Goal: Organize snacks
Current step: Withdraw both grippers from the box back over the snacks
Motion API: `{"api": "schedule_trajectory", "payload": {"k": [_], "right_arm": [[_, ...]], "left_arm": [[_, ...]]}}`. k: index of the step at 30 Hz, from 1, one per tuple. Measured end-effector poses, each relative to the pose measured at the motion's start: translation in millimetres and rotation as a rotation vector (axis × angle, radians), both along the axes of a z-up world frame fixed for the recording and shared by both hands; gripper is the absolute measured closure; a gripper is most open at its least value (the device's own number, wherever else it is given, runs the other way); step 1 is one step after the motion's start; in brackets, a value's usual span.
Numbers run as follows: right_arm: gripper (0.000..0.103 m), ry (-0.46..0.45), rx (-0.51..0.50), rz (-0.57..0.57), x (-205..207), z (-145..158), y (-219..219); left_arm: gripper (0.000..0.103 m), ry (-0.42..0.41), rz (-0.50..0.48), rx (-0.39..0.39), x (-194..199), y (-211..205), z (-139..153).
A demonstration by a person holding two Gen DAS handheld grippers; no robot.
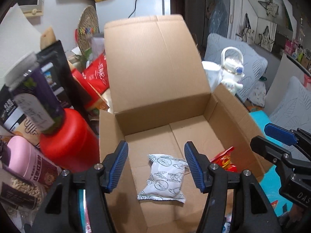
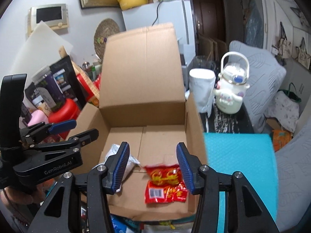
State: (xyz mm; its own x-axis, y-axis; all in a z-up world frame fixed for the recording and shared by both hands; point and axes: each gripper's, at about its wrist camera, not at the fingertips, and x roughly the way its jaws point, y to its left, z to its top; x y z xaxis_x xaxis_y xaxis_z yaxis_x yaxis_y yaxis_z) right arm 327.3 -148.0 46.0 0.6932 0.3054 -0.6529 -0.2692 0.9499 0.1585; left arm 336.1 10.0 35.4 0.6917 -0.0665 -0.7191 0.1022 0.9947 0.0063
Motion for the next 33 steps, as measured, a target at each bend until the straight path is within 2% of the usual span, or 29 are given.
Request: {"api": "schedule_trajectory", "payload": {"k": [11,14,20,27,28,30,33], "right_arm": [[0.053,-0.135,0.009,0.031,-65,50,4],[0.047,-0.17,0.009,0.048,-88,61,7],[0.047,-0.207,0.012,0.063,-125,75,11],[0.041,-0.229,0.016,0.068,-162,80,16],[0.04,-0.231,0.019,0.068,-167,80,16],[0.037,-0.234,0.021,0.067,-174,80,18],[0.037,-0.23,0.021,0.067,-185,77,21]], "left_arm": [[0.043,-0.079,-0.028,-0.044,-62,0,42],[0.043,-0.107,-0.029,-0.044,-82,2,53],[0.043,-0.153,-0.04,-0.043,-123,6,71],[0.043,-0.187,-0.057,-0.034,-164,10,82],[0.041,-0.188,-0.058,-0.034,-167,10,83],[0.024,-0.197,-0.059,-0.032,-178,12,83],[0.022,-0.223,-0.056,-0.02,-195,14,83]]}}
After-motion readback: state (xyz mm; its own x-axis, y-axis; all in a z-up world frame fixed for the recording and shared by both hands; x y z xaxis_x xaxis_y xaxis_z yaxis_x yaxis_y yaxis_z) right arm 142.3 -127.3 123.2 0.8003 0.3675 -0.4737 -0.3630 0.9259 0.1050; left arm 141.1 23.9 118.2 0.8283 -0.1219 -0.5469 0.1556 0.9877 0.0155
